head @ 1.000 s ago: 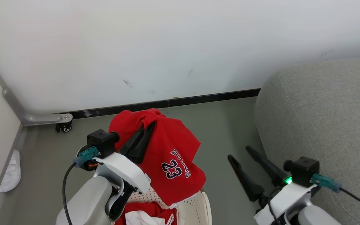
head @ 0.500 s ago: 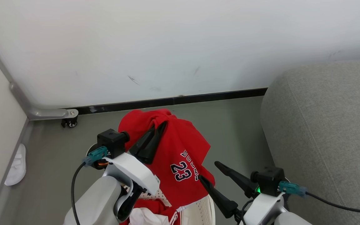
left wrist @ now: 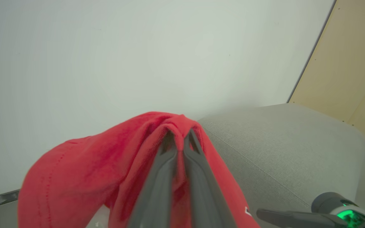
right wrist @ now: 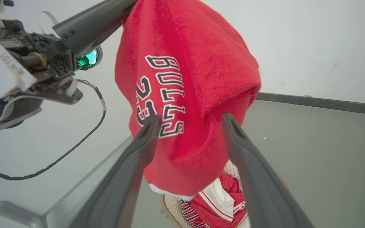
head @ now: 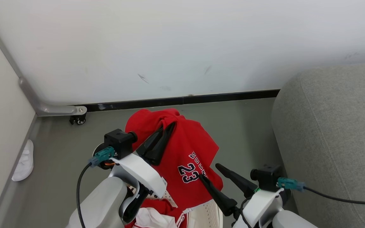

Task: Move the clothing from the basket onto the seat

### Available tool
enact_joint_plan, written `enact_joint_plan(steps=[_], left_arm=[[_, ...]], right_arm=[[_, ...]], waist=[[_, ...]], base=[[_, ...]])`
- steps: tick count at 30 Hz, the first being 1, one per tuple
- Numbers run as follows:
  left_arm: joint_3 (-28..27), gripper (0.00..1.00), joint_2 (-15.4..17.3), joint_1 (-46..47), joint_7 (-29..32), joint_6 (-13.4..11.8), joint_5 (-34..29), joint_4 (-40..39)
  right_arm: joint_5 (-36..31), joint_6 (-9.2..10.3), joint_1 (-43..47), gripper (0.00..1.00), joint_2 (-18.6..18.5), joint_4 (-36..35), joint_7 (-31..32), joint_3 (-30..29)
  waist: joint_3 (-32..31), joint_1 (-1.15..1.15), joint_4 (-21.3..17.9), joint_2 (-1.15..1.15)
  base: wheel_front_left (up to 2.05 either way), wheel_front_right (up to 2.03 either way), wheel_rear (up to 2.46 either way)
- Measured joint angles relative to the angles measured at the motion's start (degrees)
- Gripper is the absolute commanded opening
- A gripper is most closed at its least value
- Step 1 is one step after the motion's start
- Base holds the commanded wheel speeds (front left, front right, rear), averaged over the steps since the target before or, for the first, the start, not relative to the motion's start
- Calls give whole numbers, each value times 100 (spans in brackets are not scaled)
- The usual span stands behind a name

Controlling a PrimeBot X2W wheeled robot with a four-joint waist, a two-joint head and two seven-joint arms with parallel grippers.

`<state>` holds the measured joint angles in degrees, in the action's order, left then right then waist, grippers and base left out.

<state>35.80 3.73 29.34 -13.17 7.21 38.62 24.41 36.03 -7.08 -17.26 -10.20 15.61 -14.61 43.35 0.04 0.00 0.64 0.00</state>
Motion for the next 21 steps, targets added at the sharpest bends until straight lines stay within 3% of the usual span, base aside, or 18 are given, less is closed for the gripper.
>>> enact_joint_plan(steps=[21], left_arm=[[234, 0, -47, 84, 121, 0, 70, -172]], right_arm=[[1109, 0, -446, 100, 334, 626, 0, 215]], waist=[[71, 0, 272, 0]], base=[[0, 0, 0]])
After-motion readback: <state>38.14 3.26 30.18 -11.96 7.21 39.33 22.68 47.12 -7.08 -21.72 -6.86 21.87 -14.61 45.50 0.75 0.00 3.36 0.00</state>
